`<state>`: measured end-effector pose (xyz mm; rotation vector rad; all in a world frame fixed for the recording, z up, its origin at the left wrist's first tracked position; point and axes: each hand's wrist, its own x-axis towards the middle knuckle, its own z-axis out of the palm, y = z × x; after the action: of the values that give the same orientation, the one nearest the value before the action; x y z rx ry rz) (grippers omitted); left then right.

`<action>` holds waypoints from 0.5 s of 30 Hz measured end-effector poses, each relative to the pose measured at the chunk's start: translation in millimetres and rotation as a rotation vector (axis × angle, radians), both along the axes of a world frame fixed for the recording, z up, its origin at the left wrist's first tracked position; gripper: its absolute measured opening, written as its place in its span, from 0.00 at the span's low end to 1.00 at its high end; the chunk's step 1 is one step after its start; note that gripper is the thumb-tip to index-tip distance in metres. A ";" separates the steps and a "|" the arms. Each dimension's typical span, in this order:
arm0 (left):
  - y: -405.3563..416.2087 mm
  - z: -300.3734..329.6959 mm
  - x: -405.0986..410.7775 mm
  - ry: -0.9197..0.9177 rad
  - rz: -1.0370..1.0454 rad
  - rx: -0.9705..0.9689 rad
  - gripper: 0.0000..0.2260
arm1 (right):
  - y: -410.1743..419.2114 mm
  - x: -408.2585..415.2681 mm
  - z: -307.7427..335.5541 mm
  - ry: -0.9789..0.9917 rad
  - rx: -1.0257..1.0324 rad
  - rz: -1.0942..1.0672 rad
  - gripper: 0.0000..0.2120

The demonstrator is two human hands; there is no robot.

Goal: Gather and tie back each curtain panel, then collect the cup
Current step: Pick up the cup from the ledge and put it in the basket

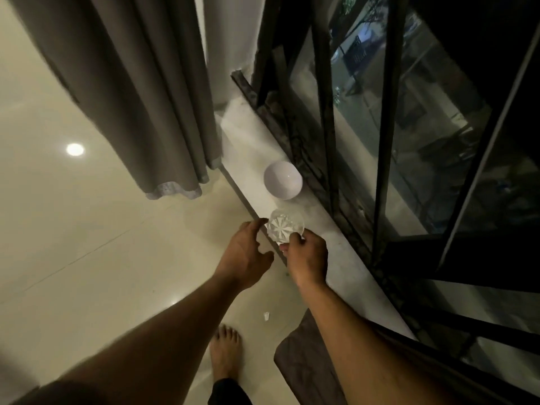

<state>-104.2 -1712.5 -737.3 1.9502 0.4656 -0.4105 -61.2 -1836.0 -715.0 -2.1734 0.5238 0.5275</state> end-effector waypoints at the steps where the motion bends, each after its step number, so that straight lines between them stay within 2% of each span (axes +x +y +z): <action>1: 9.4 5.6 -11.4 -0.001 0.033 0.009 0.33 | 8.8 -6.9 8.6 -0.020 -0.005 0.043 0.13; 8: 114.6 79.1 -119.0 0.005 0.364 0.083 0.32 | 123.4 -60.9 85.2 -0.081 0.072 0.384 0.12; 15: 226.5 160.9 -275.4 -0.025 0.790 0.269 0.26 | 276.3 -168.5 156.5 -0.130 0.166 0.736 0.11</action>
<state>-379.6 -1486.0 -576.4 1.8376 1.2574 0.1953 -229.7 -1559.7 -558.5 -2.1759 -0.4076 0.7721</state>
